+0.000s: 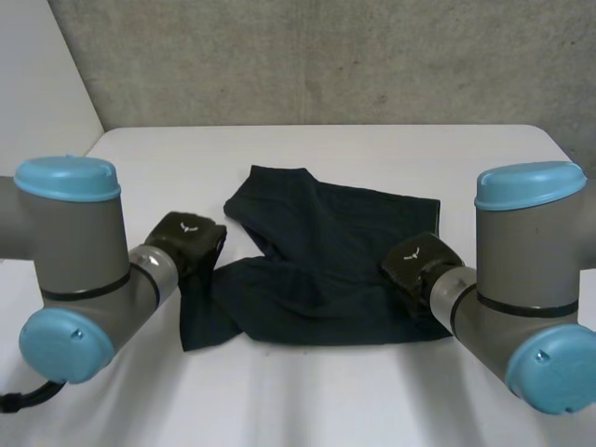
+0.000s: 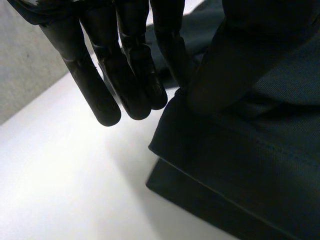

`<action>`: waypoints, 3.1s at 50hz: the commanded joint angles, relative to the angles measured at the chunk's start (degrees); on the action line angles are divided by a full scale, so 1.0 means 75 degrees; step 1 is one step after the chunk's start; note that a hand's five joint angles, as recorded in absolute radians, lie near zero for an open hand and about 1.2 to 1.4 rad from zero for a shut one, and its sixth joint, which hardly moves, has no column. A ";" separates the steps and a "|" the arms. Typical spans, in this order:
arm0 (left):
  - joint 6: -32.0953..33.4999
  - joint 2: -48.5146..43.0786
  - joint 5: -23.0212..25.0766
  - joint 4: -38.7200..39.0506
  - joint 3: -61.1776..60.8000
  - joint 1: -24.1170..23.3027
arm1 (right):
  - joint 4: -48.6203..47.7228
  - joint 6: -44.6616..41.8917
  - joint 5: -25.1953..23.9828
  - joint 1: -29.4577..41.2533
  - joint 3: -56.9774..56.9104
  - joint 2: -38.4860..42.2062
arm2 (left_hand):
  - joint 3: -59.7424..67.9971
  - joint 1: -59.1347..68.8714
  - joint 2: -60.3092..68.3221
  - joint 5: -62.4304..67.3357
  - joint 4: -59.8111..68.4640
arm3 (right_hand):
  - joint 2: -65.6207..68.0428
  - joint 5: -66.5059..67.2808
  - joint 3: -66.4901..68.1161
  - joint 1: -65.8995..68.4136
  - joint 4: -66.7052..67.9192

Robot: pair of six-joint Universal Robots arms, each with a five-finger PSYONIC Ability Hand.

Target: Fold the shorts.

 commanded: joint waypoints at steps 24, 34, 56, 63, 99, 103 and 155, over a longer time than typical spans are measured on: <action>-0.0272 0.1125 -0.1512 0.2774 0.3653 0.0117 | -0.3763 0.0177 0.0090 0.0106 -0.3140 -0.0788 | 0.1573 0.2100 0.1516 0.1912 0.1492 | 0.1666 0.1753 0.1618 0.3184 0.1571; -0.0378 0.1723 -0.1278 0.2738 0.0100 0.0398 | -0.3189 0.0142 -0.0203 0.0071 -0.1160 -0.0706 | 0.1573 0.2100 0.1516 0.1912 0.1492 | 0.1666 0.1753 0.1618 0.3184 0.1571; -0.0003 0.2930 -0.0329 0.2410 -0.3980 0.0434 | -0.1852 0.0201 -0.0847 -0.0011 0.2392 -0.1116 | 0.1573 0.2100 0.1516 0.1912 0.1492 | 0.1666 0.1753 0.1618 0.3184 0.1571; 0.0278 0.2860 0.0397 0.2410 -0.4239 0.0480 | -0.1864 0.0867 -0.1398 -0.0549 0.2697 -0.1151 | -0.3751 -0.3224 -0.3808 -0.3412 -0.3832 | 0.1666 0.1753 0.1618 0.3184 0.1571; 0.0220 0.1712 0.0703 0.2012 -0.4286 0.0867 | -0.2063 0.1794 -0.1961 -0.0913 0.2920 -0.1326 | -0.4704 -0.4177 -0.4761 -0.4365 -0.4785 | 0.1666 0.1753 0.1618 0.3184 0.1571; 0.0231 0.1384 0.0539 0.2024 -0.4145 0.0867 | -0.2063 0.1794 -0.1961 -0.0913 0.2932 -0.1327 | -0.4593 -0.4065 -0.4649 -0.4254 -0.4674 | 0.1666 0.1753 0.1618 0.3184 0.1571; 0.0337 0.2526 0.0317 -0.0322 -0.2660 0.0445 | 0.0553 -0.0034 -0.1224 -0.0808 0.1784 -0.1799 | 0.1573 0.2100 0.1516 0.1912 0.1492 | 0.1666 0.1753 0.1618 0.3184 0.1571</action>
